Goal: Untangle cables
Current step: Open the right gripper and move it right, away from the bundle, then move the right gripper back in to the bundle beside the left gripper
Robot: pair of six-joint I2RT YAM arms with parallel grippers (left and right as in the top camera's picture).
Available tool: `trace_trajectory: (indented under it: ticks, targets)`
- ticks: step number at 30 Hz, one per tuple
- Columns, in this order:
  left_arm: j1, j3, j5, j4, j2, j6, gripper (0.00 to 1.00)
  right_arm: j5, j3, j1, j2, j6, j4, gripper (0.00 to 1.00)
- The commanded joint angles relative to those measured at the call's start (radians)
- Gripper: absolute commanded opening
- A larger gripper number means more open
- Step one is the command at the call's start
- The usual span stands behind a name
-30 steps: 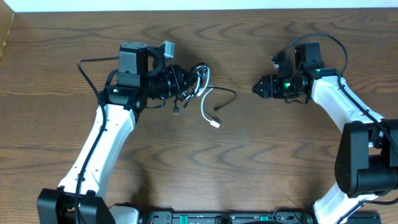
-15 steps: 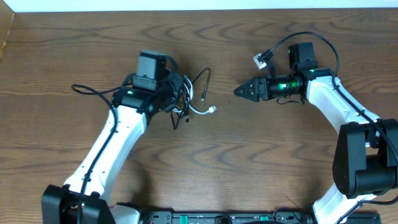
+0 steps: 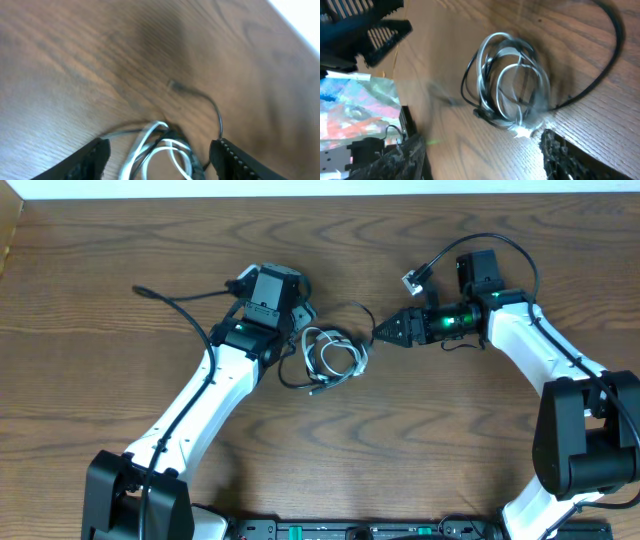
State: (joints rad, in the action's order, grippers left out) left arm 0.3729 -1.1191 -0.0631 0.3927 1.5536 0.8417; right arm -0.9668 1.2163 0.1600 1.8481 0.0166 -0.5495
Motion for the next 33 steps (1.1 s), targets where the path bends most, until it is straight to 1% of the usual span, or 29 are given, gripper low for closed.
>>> trace_trajectory:
  ticks: [1, 3, 6, 7, 9, 11, 15, 17, 20, 21, 25, 33]
  targets:
    - [-0.017, -0.027, 0.076, 0.018, -0.003, -0.478, 0.62, 0.115, 0.020, 0.012, 0.002, 0.110, -0.002, 0.66]
    - [-0.019, -0.038, 0.077, 0.034, -0.003, -0.551, 0.52, 0.152, 0.027, 0.011, 0.002, 0.118, -0.018, 0.64]
    - [-0.019, -0.039, 0.079, 0.037, -0.003, -0.604, 0.37, 0.183, 0.031, 0.018, 0.002, 0.135, -0.035, 0.61]
    - [-0.019, -0.039, 0.079, 0.036, 0.002, -0.615, 0.34, 0.190, 0.031, 0.022, 0.002, 0.145, -0.039, 0.58]
    - [-0.019, -0.039, 0.079, 0.034, 0.014, -0.625, 0.30, 0.218, 0.031, 0.035, 0.002, 0.167, -0.046, 0.53]
    - [-0.019, -0.039, 0.079, 0.033, 0.037, -0.624, 0.30, 0.265, 0.031, 0.055, 0.002, 0.197, -0.058, 0.49]
    - [-0.018, -0.038, 0.087, 0.031, 0.103, -0.624, 0.30, 0.408, 0.031, 0.108, 0.002, 0.227, -0.092, 0.48]
    - [-0.018, -0.038, 0.143, 0.024, 0.149, -0.629, 0.33, 0.467, 0.031, 0.138, 0.002, 0.229, -0.095, 0.49]
    - [-0.018, -0.038, 0.268, -0.006, 0.205, -0.677, 0.41, 0.506, 0.031, 0.174, 0.002, 0.248, -0.076, 0.51]
    - [-0.018, -0.038, 0.284, -0.016, 0.223, -0.677, 0.43, 0.523, 0.031, 0.185, 0.002, 0.257, -0.065, 0.52]
    - [-0.018, -0.038, 0.283, -0.032, 0.273, -0.676, 0.44, 0.576, 0.031, 0.223, 0.003, 0.302, -0.040, 0.52]
    - [-0.018, -0.035, 0.280, -0.037, 0.373, -0.676, 0.43, 0.685, 0.031, 0.280, 0.004, 0.302, -0.035, 0.53]
